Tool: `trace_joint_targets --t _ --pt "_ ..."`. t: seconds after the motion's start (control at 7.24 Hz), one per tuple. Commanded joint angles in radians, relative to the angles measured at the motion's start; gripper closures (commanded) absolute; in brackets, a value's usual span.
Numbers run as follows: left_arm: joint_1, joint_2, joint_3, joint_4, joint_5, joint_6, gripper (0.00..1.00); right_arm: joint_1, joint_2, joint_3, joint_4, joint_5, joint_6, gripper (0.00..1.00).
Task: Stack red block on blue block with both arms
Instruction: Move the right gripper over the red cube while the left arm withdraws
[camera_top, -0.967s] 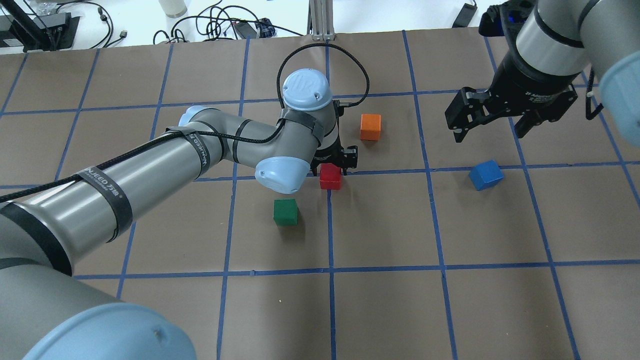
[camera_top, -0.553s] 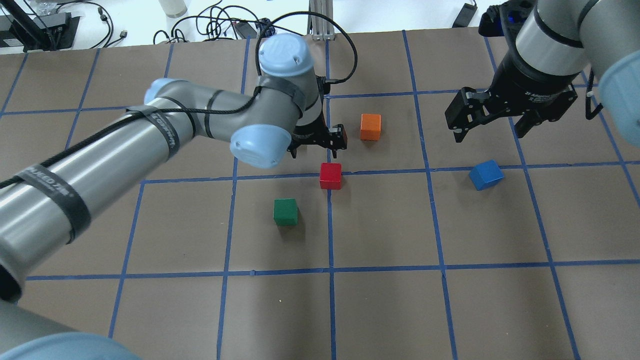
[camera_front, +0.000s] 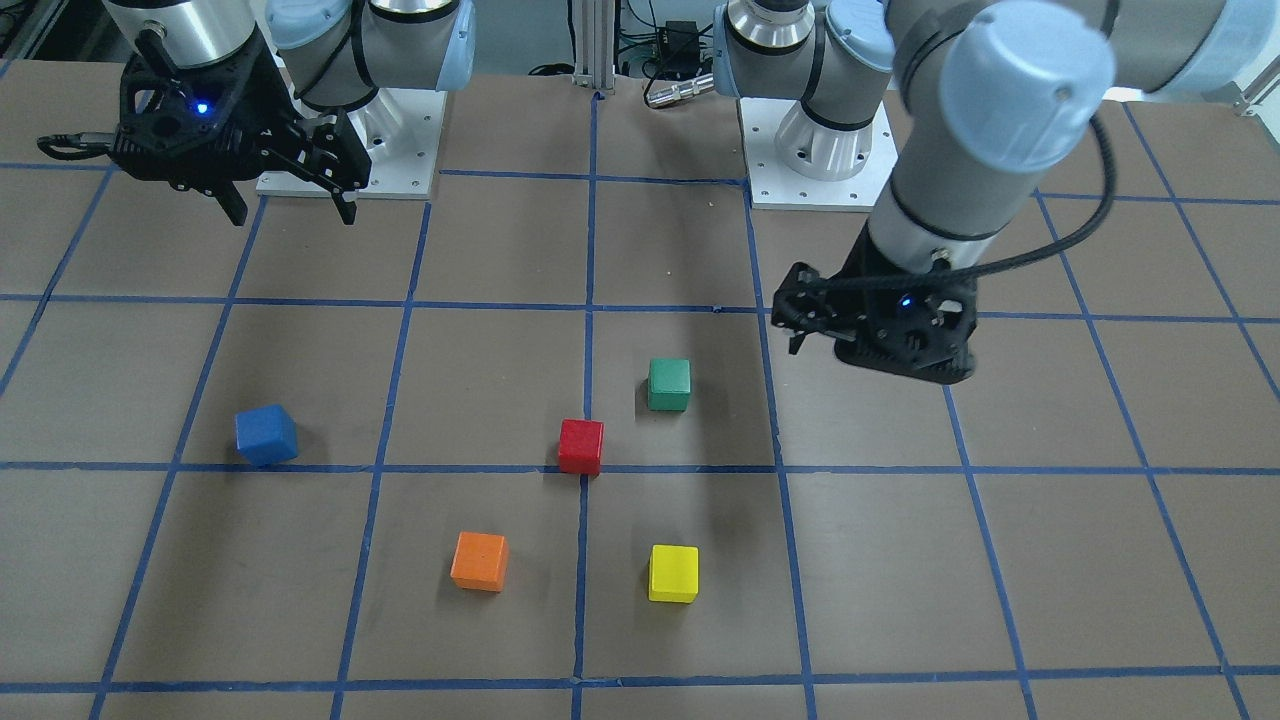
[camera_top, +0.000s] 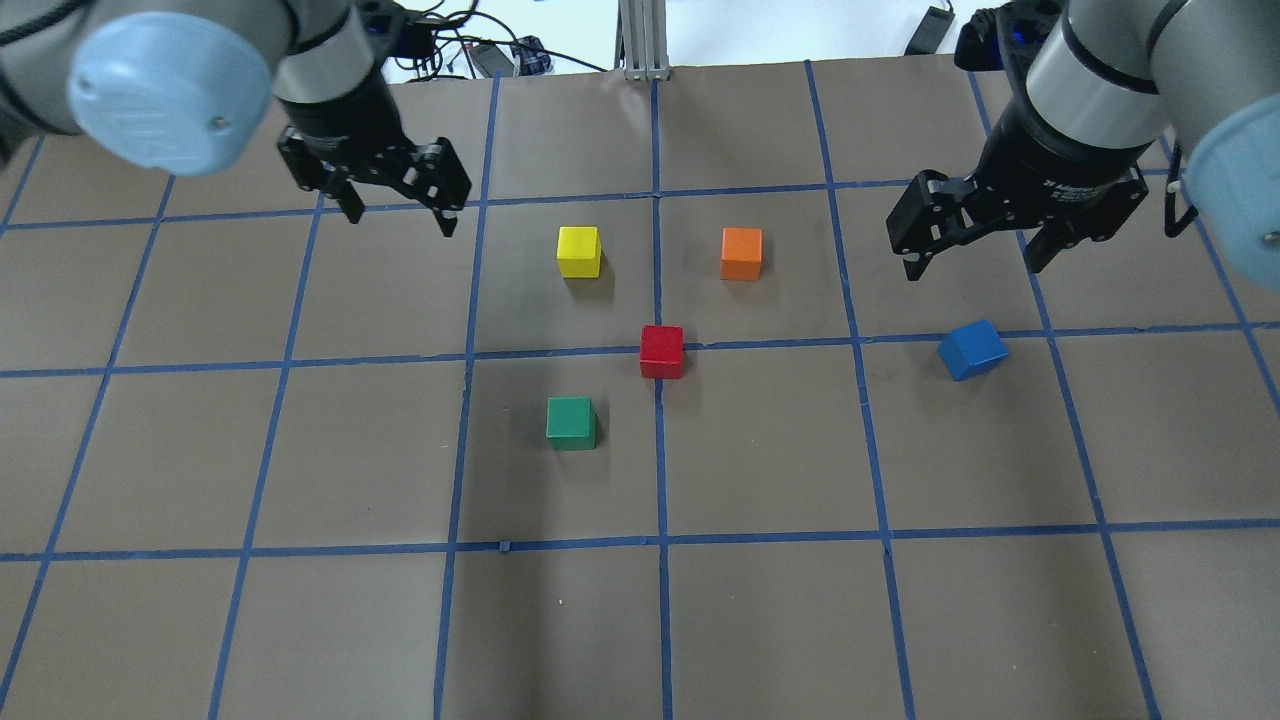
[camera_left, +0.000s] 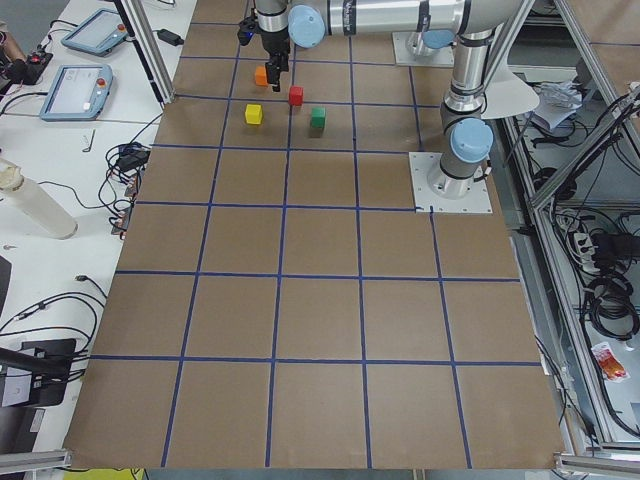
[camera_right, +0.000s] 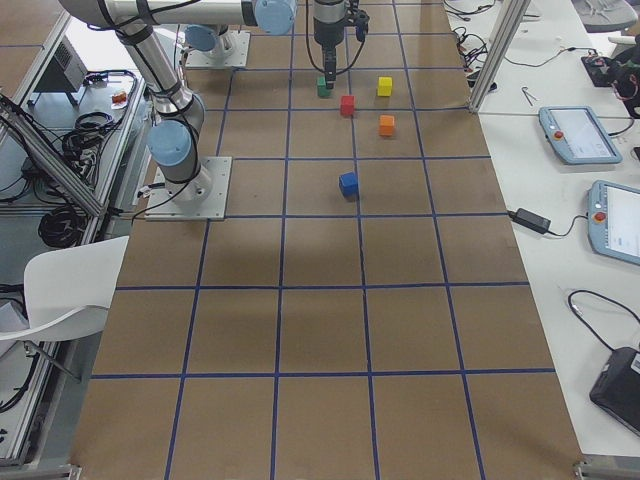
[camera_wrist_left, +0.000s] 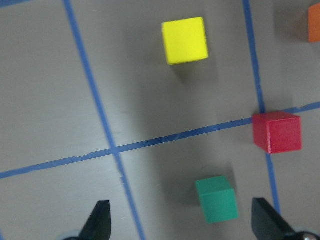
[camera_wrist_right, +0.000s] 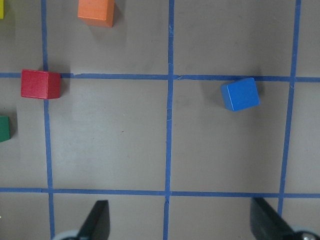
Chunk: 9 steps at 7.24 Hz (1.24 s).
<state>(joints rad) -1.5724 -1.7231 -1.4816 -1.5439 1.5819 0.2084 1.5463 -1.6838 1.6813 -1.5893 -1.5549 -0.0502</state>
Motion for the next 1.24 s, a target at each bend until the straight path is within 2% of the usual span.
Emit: trace_joint_targets --t 0.0,0.41,0.69,0.83,0.97,1.11 --pt "0.043 0.129 -0.003 -0.094 0.009 0.014 0.0 0.012 0.019 0.029 -0.007 0.016 0.025 0.0" --pt "0.01 0.148 -0.034 -0.087 0.004 -0.117 0.0 0.133 0.09 0.046 -0.113 0.013 0.177 0.0" --pt "-0.004 0.157 -0.045 -0.081 0.003 -0.121 0.0 0.252 0.185 0.049 -0.236 0.003 0.353 0.0" --pt "-0.004 0.143 -0.034 -0.07 0.003 -0.119 0.0 0.306 0.247 0.046 -0.35 0.001 0.431 0.0" --pt "-0.004 0.161 -0.051 -0.071 0.004 -0.119 0.0 0.34 0.297 0.046 -0.433 -0.002 0.464 0.0" --pt "-0.004 0.137 -0.039 -0.059 0.001 -0.121 0.0 0.348 0.334 0.04 -0.461 -0.008 0.486 0.0"
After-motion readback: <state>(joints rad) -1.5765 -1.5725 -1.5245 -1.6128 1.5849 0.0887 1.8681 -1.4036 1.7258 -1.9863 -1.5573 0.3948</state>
